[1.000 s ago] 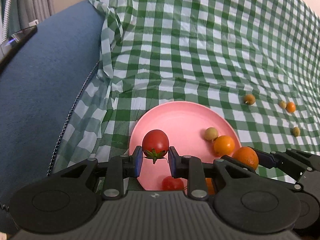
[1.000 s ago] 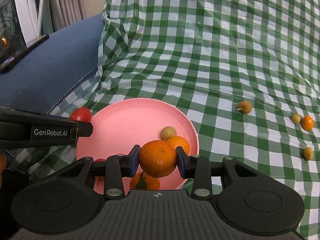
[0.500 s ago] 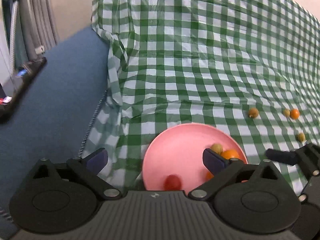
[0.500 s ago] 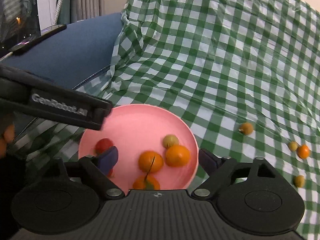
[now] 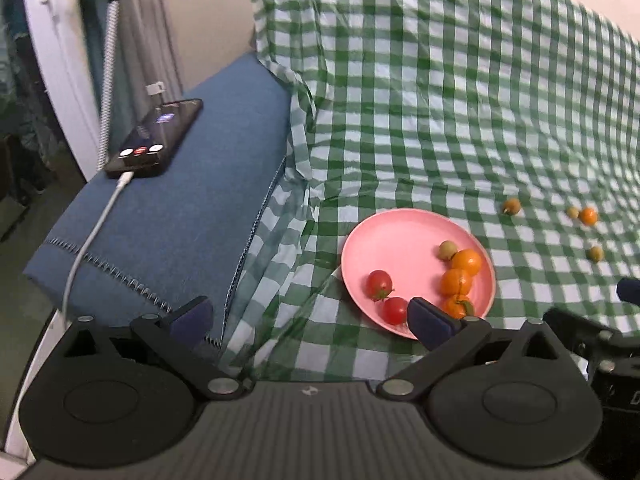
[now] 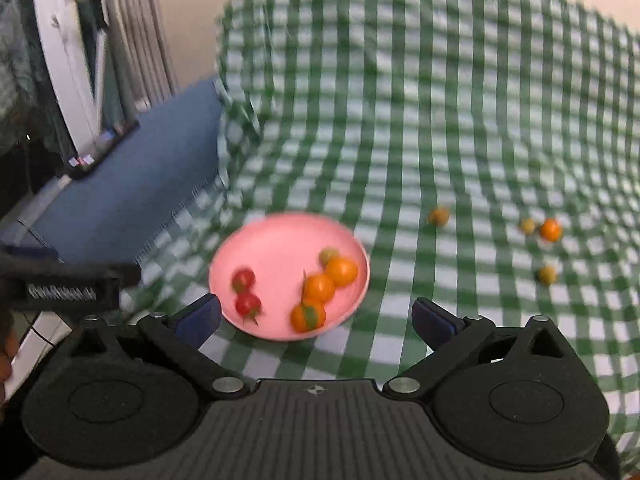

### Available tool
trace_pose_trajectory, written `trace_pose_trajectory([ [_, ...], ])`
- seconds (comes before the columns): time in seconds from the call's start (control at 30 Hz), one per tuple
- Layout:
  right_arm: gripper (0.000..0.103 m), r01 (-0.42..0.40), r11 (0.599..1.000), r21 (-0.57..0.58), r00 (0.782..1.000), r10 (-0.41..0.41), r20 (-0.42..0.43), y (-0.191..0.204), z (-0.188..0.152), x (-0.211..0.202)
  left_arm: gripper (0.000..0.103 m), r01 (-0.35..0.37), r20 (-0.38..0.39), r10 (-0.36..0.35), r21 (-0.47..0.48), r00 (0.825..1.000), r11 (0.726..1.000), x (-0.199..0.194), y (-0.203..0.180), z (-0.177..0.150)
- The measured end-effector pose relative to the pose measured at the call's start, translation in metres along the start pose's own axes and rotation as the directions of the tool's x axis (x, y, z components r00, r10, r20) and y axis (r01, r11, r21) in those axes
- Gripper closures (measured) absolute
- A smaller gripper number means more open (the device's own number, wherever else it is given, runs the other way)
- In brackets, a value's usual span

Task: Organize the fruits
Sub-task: 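Lift both open tools away from the pink plate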

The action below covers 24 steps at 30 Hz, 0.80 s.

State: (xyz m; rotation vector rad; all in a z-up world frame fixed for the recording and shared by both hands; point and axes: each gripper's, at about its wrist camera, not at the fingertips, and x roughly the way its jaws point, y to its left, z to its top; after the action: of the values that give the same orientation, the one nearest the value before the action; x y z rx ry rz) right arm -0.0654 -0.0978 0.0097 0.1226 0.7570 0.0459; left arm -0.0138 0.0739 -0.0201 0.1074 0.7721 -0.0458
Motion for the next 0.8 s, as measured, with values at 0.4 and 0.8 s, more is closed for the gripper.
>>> trace_pose_trajectory([
  [0.4,0.001,0.002,1.0,-0.022,0.989,0.002,0.147,0.016,-0.007,-0.063,0.0,0.001,0.109,-0.005,0.038,0.994,0.999,-0.058,-0.014,-0.019],
  [0.8,0.001,0.012,1.0,-0.013,0.98,-0.01,0.198,0.015,-0.017,-0.097,0.0,0.003,0.173,-0.011,0.044,0.985,0.999,-0.091,-0.02,-0.024],
])
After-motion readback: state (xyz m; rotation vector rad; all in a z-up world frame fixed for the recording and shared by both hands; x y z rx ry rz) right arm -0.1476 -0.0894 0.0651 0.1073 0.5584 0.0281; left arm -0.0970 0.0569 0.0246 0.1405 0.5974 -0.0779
